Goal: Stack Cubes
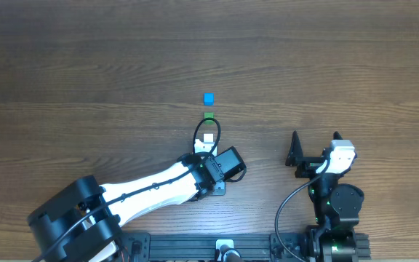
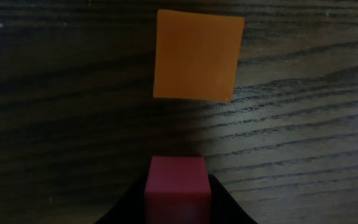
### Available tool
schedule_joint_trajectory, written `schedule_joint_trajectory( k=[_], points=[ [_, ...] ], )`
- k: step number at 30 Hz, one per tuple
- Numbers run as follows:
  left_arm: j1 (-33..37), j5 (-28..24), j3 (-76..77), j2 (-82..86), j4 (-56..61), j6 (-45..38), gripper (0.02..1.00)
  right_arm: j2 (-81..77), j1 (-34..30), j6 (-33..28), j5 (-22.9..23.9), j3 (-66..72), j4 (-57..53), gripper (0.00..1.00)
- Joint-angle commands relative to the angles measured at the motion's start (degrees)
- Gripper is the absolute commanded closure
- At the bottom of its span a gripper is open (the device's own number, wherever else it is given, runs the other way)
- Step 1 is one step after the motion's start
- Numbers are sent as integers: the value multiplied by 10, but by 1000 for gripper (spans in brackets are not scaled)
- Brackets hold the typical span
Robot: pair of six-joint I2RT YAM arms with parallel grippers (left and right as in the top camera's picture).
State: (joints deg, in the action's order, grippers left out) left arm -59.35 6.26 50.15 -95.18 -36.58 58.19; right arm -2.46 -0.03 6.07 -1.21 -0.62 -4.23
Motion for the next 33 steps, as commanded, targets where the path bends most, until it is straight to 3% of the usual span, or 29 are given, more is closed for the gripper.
schedule_joint_trajectory(
  k=[1, 13, 23, 33],
  points=[
    [-1, 2, 23, -6, -8, -10, 945, 3, -3, 3, -4, 3, 0, 7],
    [42, 25, 222, -6, -176, -39, 978, 3, -3, 3, -4, 3, 0, 9],
    [133, 20, 259, -63, -175, -95, 980, 3, -3, 3, -4, 3, 0, 7],
    [149, 1, 289, -126, -160, -118, 980, 3, -3, 3, -4, 3, 0, 9]
  ],
)
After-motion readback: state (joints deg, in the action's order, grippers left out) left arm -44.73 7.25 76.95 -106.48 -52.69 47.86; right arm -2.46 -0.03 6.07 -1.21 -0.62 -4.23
